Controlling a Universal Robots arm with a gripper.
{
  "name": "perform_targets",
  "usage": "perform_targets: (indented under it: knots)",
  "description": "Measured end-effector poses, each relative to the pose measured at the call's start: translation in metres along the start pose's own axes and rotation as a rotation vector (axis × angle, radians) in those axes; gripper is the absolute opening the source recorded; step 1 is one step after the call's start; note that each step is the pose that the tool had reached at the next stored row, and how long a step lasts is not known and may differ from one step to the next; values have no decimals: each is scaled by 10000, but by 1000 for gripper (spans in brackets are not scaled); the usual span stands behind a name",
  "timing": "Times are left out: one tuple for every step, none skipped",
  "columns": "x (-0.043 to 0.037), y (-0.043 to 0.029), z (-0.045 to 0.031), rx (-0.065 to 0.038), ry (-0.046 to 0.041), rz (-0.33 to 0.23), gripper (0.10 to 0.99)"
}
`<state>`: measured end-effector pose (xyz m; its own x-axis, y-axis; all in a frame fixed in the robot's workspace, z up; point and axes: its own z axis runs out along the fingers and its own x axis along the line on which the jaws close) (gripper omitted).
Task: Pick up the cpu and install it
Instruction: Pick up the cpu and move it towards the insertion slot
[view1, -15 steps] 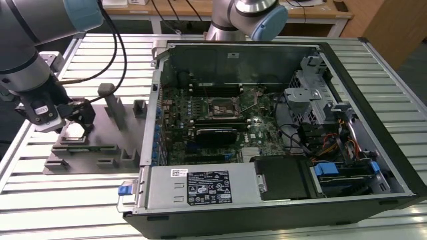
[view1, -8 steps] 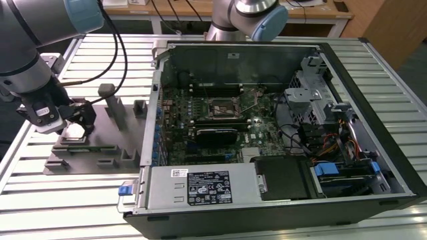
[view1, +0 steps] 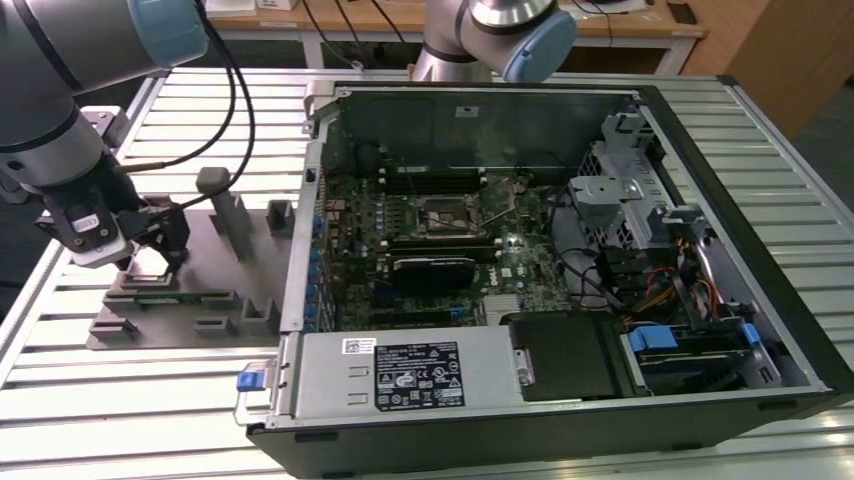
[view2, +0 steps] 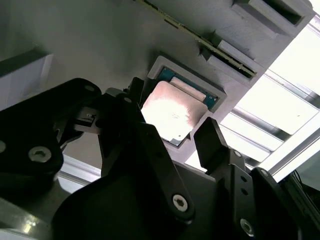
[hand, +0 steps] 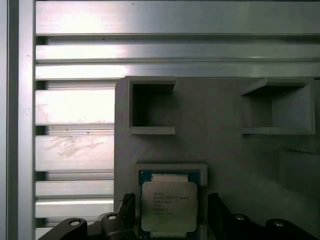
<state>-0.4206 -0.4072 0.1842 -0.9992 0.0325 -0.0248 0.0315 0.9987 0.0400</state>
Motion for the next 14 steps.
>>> perform_targets:
  knots:
    - [0,0,0,0,-1,0,678]
    - [0,0,0,0,0,0,678]
    - [0,0,0,0,0,0,678]
    - [0,0,1,0,0,0,678]
    - [0,0,1,0,0,0,667]
    - [0,0,1,0,0,0,604]
    - [0,0,1,0,0,0,604]
    - [0,0,1,1,1,1,541]
    - [0,0,1,1,1,0,541]
    - [0,0,1,0,1,0,541]
    - [0,0,1,0,0,0,541]
    - [0,0,2,0,-1,0,541]
    - [0,0,2,0,0,0,541]
    - [0,0,-2,-1,-1,0,541]
